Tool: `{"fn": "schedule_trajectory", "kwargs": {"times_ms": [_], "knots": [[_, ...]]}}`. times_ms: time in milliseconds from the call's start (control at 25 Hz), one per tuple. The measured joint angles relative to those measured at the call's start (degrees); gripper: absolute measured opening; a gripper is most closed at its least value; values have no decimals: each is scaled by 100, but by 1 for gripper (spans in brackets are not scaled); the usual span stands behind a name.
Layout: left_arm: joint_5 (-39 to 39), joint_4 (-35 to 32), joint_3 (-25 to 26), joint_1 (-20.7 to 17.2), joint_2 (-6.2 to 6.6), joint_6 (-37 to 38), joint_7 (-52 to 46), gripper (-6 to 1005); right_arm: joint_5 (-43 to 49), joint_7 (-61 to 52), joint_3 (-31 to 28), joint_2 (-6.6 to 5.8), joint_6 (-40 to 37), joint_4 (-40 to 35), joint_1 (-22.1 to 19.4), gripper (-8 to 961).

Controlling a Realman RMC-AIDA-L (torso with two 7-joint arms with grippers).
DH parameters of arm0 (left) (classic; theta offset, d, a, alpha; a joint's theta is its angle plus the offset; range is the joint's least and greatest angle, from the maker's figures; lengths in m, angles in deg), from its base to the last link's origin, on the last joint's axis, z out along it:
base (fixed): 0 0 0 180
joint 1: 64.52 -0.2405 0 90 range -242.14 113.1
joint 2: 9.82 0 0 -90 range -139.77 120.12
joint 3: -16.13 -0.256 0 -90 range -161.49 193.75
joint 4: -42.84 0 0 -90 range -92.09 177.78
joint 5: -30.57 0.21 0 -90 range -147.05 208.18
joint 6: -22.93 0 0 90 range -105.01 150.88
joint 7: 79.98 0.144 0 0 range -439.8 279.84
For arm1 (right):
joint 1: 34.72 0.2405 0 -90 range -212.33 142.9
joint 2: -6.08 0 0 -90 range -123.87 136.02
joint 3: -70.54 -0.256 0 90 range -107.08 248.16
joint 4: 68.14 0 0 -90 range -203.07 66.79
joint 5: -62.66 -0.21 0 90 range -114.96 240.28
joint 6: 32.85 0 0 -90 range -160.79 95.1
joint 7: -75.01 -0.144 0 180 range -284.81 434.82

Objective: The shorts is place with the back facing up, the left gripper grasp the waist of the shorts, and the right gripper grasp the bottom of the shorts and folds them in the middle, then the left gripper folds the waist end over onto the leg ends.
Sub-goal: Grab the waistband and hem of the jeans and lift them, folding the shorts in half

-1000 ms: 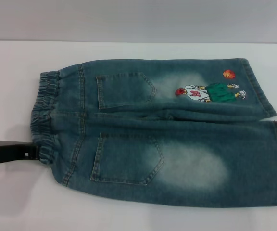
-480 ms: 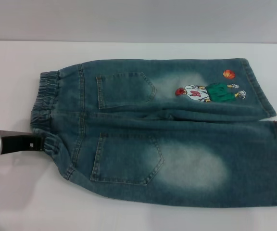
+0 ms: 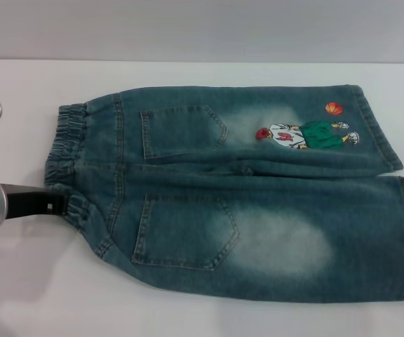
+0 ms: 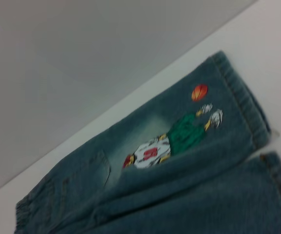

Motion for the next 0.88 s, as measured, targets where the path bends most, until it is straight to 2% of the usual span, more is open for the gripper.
{"fn": "schedule_trajectory", "kwargs": {"times_ms": [400,880], "knots": [[0,-99,4,164,-6,-15,20,32,557,-315,-141,15,171,-56,30,703],[-12,-135,82,200,-6,-52,17,32,646,-496,-89,17,225,-30,39,703]]}}
